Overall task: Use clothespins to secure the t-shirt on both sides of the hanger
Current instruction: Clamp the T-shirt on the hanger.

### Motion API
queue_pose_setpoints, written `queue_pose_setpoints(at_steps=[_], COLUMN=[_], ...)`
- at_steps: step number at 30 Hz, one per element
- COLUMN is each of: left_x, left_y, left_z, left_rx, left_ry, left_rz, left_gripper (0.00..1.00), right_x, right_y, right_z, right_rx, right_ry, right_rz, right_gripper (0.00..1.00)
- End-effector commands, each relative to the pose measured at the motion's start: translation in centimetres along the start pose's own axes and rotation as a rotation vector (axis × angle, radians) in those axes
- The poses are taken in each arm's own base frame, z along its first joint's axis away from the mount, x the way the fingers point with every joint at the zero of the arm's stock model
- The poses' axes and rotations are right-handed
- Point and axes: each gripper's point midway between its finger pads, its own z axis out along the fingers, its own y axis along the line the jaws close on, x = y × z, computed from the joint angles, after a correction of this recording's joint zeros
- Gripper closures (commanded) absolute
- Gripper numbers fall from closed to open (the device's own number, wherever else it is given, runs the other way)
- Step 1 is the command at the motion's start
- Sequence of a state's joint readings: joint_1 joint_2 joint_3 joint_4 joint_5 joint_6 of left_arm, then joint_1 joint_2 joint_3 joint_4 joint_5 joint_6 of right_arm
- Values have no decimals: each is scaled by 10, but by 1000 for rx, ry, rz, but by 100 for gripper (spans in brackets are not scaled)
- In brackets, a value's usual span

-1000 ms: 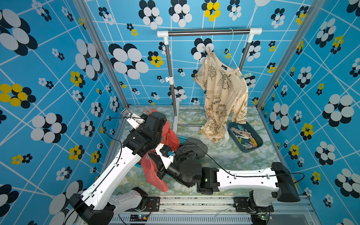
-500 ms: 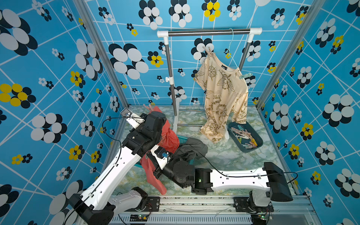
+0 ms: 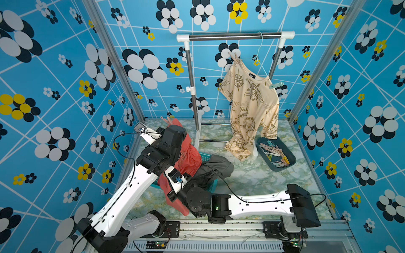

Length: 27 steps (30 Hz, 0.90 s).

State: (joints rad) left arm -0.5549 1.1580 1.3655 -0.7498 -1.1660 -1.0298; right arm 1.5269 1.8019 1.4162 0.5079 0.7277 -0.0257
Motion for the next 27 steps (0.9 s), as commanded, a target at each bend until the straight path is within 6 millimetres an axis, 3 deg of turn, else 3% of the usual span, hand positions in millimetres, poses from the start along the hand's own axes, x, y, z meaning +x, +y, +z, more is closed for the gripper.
queue_pose_setpoints(at_steps=[1, 12, 13, 15, 18, 22, 27], left_x=[-5, -1, -1, -1, 3, 3, -15], left_y=[-4, -5, -5, -6, -10, -14, -24], left_z=[-3, -3, -3, -3, -1, -2, -11], left_rx=[5, -1, 0, 6, 44, 133, 286], left_ry=[6, 19, 20, 23, 26, 3, -67], left_rz=[-36, -41, -42, -43, -37, -40, 20], left_gripper=[100, 100, 100, 100, 100, 100, 100], right_x=[31, 53, 53, 49, 36, 14, -9], right_y=[-4, -8, -7, -6, 1, 12, 27], right_z=[13, 24, 24, 22, 17, 3, -33], right_rx=[44, 129, 127, 114, 36, -102, -334], right_ry=[72, 134, 133, 125, 116, 130, 159], right_rz=[-90, -164, -163, -155, -146, -116, -75], right_gripper=[100, 100, 93, 68, 48, 41, 40])
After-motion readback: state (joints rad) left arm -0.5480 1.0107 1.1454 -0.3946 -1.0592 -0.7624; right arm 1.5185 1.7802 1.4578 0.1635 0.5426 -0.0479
